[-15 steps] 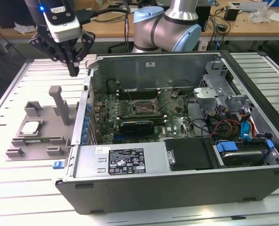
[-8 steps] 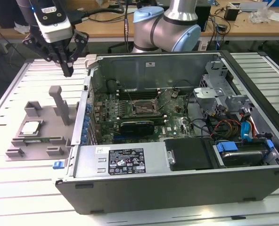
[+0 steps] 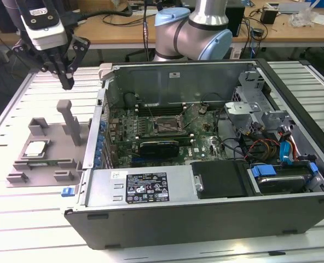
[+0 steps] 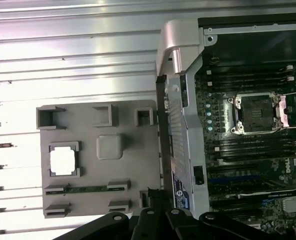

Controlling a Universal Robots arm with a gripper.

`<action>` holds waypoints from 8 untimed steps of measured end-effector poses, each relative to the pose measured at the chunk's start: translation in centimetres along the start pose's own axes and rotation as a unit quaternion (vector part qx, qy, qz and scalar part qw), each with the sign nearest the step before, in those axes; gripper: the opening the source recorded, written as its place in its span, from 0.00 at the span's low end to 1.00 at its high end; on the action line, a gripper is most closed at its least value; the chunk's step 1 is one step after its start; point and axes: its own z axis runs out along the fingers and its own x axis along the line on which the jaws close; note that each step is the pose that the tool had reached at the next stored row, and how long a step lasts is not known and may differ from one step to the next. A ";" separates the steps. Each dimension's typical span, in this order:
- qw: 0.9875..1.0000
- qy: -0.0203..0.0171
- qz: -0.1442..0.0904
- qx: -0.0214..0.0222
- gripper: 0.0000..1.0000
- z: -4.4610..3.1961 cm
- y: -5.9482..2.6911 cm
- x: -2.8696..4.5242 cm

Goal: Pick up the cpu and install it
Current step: 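Reach for the cpu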

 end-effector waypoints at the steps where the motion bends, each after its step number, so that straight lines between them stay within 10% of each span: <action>1: 1.000 0.000 0.000 0.000 0.11 -0.01 -0.03 0.48; 8: 1.000 0.000 0.000 0.000 0.11 0.24 -0.15 2.06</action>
